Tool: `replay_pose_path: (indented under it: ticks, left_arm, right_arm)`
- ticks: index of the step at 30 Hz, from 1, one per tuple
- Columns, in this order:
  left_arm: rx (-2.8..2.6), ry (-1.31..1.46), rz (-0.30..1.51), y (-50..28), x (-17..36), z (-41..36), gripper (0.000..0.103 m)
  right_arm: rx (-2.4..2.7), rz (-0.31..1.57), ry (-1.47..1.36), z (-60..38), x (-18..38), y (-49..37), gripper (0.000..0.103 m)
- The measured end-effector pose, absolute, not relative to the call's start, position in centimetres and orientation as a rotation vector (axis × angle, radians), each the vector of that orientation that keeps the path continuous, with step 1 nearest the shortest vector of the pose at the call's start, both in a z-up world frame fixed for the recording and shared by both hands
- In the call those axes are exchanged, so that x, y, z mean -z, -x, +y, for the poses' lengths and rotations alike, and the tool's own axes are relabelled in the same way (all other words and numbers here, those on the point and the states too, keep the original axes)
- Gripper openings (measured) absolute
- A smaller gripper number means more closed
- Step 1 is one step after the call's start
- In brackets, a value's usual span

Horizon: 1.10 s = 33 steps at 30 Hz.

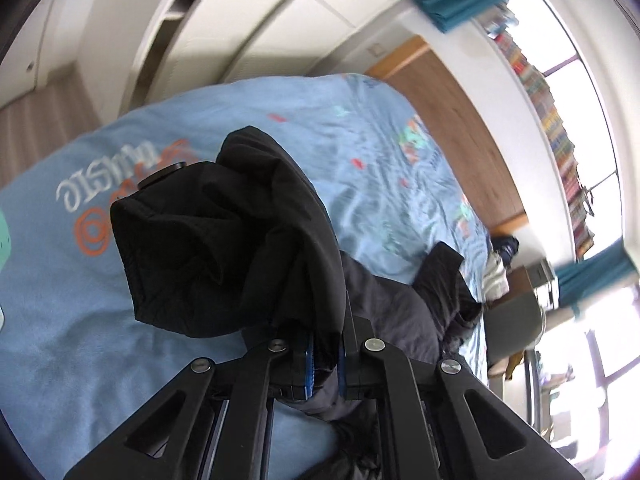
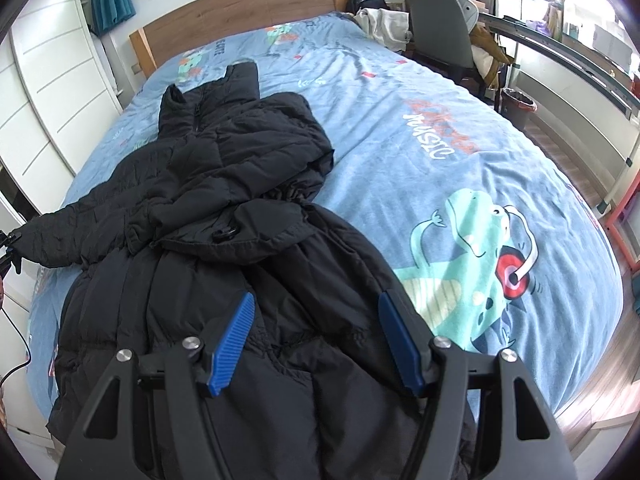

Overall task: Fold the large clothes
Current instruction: 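Fold the held sleeve over the coat body, then open the left tool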

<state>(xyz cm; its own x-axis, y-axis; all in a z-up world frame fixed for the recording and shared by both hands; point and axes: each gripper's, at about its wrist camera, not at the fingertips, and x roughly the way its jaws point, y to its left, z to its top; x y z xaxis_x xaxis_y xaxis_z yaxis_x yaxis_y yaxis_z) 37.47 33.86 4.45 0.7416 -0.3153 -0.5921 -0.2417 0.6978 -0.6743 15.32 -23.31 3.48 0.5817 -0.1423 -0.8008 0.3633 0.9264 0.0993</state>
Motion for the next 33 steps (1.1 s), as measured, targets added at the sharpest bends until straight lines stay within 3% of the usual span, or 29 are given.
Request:
replay_pose_path:
  ticks: [7,16,23,33]
  left_arm:
    - [0.155,0.659,0.741,-37.5,-9.0,26.9,0.007]
    - [0.323,0.48,0.772,-37.9,-11.1,15.6,0.007]
    - [0.392,0.385,0.84,-38.1,-9.6,8.0,0.007]
    - [0.404,0.252,1.006,-36.5,-2.6,0.6,0.007]
  right_arm:
    - [0.3,0.863,-0.318,-25.2,-3.9,-13.7,0.064]
    - [0.295,0.828,-0.334,-26.9,-4.1,-11.8,0.064]
    - [0.313,0.806,-0.381,-29.1,-3.9,-10.0,0.064]
    - [0.331,0.804,-0.432,-31.2,-2.9,-8.4,0.064]
